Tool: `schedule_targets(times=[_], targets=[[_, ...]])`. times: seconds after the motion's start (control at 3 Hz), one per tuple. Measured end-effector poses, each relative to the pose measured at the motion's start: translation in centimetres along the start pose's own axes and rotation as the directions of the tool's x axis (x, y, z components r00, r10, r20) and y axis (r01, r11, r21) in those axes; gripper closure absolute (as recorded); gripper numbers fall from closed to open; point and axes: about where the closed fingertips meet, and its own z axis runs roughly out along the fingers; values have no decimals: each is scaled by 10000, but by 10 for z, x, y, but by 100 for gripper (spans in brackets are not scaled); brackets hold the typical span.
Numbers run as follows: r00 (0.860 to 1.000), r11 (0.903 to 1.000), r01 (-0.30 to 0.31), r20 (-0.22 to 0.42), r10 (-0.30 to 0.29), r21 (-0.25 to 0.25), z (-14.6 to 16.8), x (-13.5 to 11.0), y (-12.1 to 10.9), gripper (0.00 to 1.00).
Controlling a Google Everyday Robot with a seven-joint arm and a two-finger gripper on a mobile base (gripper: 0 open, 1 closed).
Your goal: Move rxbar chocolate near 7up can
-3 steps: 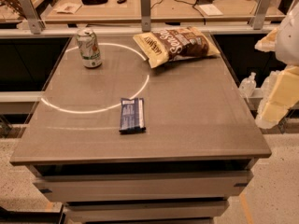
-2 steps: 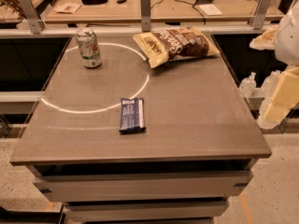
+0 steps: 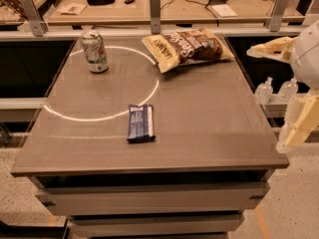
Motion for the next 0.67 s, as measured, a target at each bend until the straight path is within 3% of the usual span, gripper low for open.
schedule_targets(times=[0.33,0.67], targets=[[9785,9780,2038,237,-2050,451,17,-21,-3,0],[9116,9128,4078,476,-4084,209,44,-39,-18,0]])
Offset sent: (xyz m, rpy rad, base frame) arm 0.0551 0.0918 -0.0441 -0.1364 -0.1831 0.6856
